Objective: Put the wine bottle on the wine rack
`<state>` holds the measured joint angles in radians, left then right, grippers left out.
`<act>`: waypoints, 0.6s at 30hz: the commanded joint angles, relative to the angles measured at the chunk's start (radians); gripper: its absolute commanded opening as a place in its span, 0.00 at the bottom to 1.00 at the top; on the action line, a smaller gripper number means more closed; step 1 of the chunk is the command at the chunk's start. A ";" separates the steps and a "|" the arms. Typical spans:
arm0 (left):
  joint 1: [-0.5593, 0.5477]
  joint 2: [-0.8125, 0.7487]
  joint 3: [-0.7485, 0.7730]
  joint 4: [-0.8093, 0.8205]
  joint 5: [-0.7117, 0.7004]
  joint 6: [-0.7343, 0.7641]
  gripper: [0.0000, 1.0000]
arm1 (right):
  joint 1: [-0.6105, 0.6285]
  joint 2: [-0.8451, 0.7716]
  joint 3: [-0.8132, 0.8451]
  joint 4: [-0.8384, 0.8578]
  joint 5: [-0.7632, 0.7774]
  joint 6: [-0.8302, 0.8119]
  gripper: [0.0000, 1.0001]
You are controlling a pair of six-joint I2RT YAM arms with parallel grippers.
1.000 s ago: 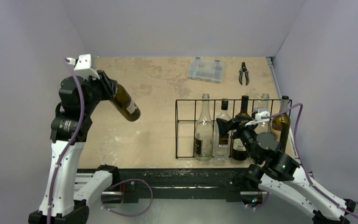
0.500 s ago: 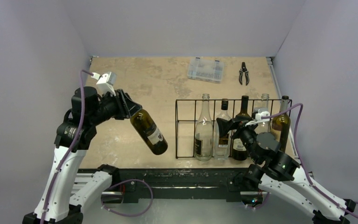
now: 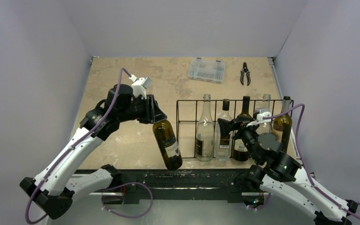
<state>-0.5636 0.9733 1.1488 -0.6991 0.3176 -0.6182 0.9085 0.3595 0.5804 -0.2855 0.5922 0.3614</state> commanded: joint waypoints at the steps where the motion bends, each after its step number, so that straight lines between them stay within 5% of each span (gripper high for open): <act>1: -0.072 0.052 0.022 0.167 -0.036 -0.086 0.00 | -0.003 -0.009 -0.004 0.015 0.020 -0.007 0.99; 18: -0.183 0.359 0.173 0.220 -0.096 -0.040 0.00 | -0.003 -0.019 -0.008 0.021 0.012 -0.010 0.99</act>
<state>-0.7383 1.3205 1.2186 -0.5835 0.2008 -0.6468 0.9085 0.3508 0.5766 -0.2848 0.5919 0.3614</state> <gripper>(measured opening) 0.327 0.987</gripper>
